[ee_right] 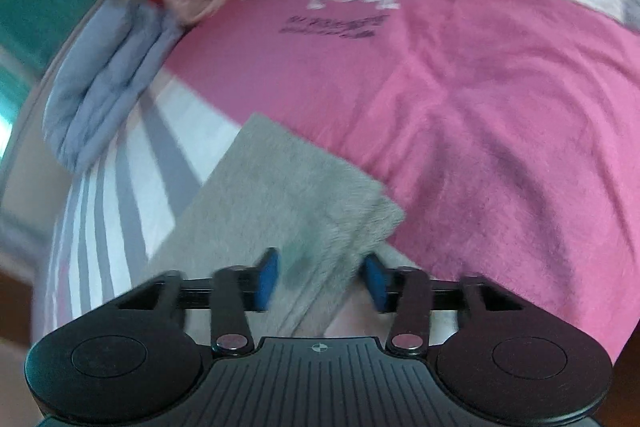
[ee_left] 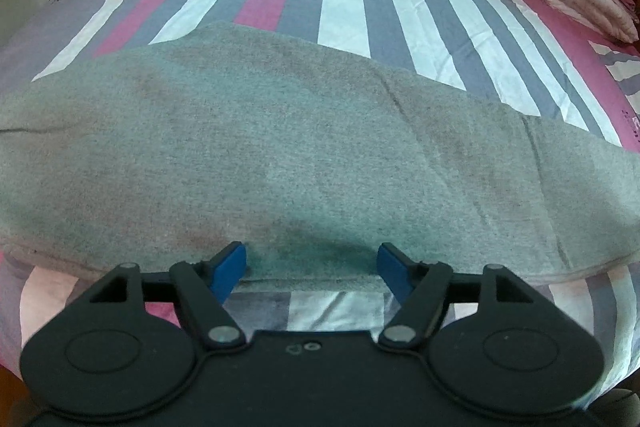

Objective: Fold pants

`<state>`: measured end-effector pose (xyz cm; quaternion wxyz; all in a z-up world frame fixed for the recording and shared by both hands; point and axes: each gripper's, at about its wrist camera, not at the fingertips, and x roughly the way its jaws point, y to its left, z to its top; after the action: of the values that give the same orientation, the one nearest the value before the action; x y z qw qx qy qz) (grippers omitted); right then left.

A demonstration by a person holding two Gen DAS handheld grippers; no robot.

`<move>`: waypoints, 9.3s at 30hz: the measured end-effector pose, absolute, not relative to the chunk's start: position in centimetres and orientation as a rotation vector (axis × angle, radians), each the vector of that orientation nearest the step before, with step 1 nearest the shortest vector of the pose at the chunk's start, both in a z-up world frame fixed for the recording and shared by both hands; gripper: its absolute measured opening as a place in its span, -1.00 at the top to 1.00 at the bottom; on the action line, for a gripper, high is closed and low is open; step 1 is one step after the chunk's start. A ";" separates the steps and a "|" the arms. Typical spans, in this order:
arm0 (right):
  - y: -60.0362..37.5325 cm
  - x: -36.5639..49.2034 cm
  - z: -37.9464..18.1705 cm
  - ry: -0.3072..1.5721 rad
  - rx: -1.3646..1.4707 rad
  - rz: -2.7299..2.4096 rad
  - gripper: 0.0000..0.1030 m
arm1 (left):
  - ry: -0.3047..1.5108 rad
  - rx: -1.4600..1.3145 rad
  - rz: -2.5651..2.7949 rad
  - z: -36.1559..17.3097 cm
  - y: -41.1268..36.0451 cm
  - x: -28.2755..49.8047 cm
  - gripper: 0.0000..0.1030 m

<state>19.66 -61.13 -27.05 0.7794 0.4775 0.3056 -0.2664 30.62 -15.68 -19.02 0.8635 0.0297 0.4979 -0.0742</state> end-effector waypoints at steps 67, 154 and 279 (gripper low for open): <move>-26.0 30.6 -24.3 0.846 0.048 -0.064 0.16 | 1.000 -0.186 0.020 -16.7 -0.9 31.5 -0.33; -19.6 32.3 -23.6 0.883 0.178 0.181 0.28 | 0.613 -0.671 -0.332 -12.0 7.2 35.4 0.75; -33.2 21.5 -16.3 0.729 0.302 -0.158 -0.81 | 0.885 0.059 -0.133 -15.6 -7.3 30.8 -0.71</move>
<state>21.47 -33.23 -16.30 0.9202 0.1469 0.3547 -0.0771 30.75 -7.32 -15.55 0.9012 0.0284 0.4278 -0.0641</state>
